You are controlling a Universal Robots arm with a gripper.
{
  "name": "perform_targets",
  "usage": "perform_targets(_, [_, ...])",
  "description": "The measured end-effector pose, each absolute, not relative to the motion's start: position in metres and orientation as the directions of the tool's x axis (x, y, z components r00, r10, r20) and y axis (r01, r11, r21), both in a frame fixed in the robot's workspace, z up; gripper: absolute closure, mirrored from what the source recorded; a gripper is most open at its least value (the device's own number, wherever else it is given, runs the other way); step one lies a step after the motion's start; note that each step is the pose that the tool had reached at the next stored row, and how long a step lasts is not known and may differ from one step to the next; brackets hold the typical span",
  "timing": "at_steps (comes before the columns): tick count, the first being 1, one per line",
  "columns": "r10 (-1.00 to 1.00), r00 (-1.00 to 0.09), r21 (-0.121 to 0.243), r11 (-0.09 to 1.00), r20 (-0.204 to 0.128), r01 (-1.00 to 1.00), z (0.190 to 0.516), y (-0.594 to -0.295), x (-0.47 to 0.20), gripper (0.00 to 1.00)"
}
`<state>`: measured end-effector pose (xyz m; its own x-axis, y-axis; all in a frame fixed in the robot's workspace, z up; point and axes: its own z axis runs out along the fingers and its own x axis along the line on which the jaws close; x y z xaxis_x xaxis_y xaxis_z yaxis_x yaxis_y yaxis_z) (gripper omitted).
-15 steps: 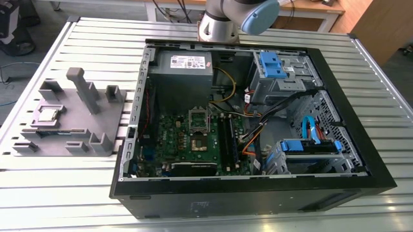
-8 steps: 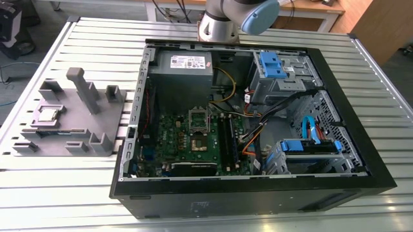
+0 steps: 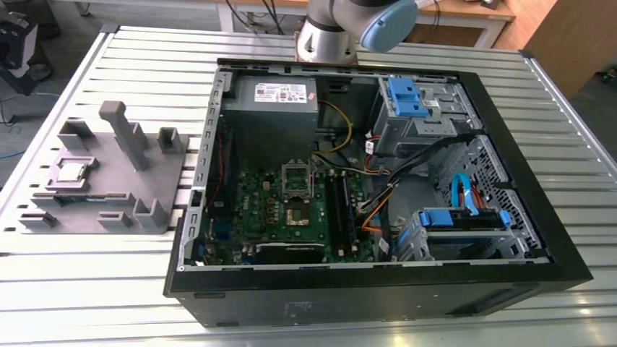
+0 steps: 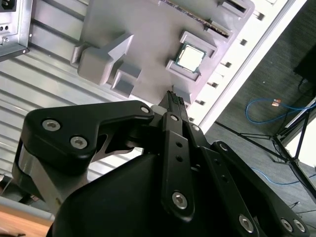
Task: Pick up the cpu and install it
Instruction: 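Reach for the cpu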
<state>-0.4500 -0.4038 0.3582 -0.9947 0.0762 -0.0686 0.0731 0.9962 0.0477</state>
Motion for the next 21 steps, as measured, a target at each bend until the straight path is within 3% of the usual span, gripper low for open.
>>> perform_targets(21, [0.076,-0.995,0.047,0.996,-0.065,0.073,0.328,-0.404,-0.450,0.89])
